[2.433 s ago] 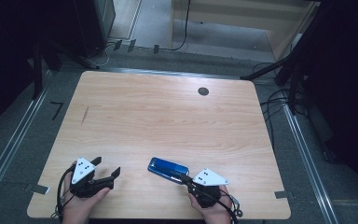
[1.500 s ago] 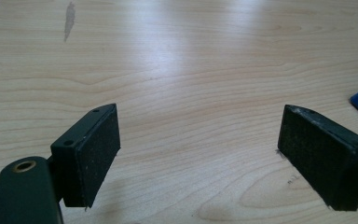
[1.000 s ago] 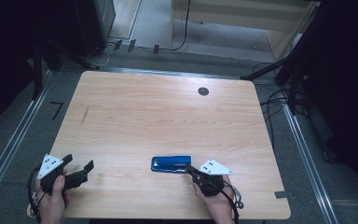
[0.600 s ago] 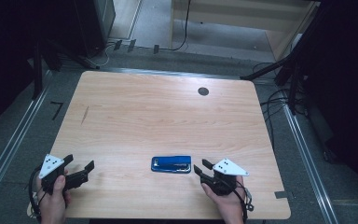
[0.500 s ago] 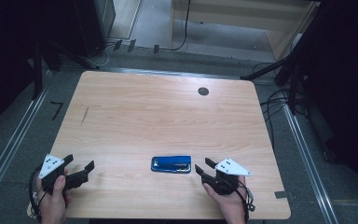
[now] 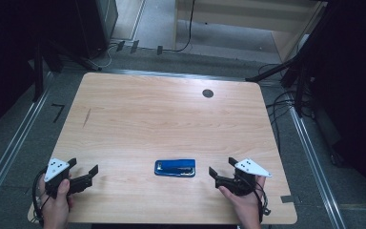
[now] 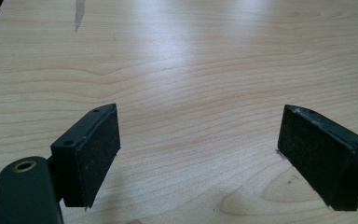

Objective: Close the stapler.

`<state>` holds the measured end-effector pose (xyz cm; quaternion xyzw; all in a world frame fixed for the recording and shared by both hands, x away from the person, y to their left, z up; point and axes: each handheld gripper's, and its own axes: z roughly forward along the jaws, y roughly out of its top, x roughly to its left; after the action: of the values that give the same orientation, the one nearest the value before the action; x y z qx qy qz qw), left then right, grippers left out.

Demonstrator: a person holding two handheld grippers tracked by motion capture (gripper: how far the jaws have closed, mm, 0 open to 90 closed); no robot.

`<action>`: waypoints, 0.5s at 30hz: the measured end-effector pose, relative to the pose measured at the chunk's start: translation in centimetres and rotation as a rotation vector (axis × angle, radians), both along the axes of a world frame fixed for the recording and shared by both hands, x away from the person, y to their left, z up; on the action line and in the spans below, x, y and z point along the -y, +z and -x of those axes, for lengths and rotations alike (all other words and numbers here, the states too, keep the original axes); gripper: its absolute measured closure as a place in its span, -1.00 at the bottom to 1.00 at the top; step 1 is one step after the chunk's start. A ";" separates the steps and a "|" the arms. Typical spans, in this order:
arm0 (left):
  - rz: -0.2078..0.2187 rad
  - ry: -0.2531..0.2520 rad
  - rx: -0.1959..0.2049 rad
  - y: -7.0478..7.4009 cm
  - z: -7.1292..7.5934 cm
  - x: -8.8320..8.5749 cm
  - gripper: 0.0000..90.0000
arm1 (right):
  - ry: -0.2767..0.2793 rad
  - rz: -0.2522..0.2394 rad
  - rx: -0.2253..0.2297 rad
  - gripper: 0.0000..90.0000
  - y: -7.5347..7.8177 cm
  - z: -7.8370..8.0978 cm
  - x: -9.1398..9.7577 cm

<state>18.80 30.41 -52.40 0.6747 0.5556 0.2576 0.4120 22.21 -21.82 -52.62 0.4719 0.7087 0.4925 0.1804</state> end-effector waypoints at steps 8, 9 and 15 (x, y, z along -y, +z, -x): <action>-0.003 -0.004 -0.006 0.0 -0.1 0.0 -0.70 | 0.011 -0.008 0.004 -1.00 -0.2 0.2 2.0; -0.003 -0.004 -0.006 0.0 -0.1 0.0 -0.70 | 0.011 -0.008 0.004 -1.00 -0.2 0.2 2.0; -0.003 -0.006 -0.008 0.0 -0.1 0.0 -0.70 | -0.018 0.007 0.005 -1.00 -0.4 0.5 3.3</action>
<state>18.89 30.38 -52.40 0.6779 0.5550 0.2543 0.4095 21.72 -25.13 -53.05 0.4764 0.7055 0.4897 0.1883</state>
